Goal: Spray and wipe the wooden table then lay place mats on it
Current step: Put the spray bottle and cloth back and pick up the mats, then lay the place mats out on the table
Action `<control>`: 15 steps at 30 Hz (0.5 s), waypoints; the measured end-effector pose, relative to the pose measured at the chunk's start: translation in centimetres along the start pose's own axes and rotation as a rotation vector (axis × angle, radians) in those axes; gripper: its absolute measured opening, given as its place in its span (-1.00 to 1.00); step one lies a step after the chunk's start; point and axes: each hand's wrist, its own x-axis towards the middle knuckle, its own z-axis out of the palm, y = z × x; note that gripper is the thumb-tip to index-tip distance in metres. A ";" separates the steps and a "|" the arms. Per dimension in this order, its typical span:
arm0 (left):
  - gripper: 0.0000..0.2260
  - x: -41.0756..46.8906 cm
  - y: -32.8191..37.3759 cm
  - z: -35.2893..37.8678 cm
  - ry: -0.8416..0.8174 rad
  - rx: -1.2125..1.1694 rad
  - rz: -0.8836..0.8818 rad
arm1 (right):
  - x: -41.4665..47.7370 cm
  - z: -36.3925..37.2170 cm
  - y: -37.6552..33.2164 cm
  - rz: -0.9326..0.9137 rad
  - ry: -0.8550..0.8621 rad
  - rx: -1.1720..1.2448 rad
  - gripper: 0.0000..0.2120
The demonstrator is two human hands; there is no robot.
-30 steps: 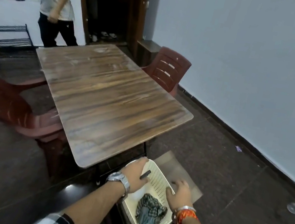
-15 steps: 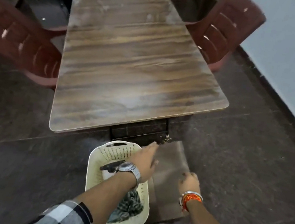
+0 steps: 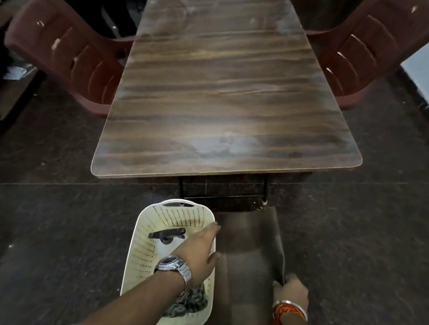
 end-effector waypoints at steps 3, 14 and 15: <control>-0.43 -1.3 0.5 -0.6 0.009 -0.022 -0.003 | -2.7 -2.9 -2.1 -0.079 -0.014 0.079 -0.82; -0.34 -4.7 3.0 -12.7 0.453 -0.560 -0.105 | -15.8 -17.2 -13.2 -0.555 0.005 -0.188 -0.83; -0.34 -5.2 2.7 -14.6 0.524 -0.586 -0.115 | -16.9 -17.7 -14.7 -0.599 0.026 -0.171 -0.84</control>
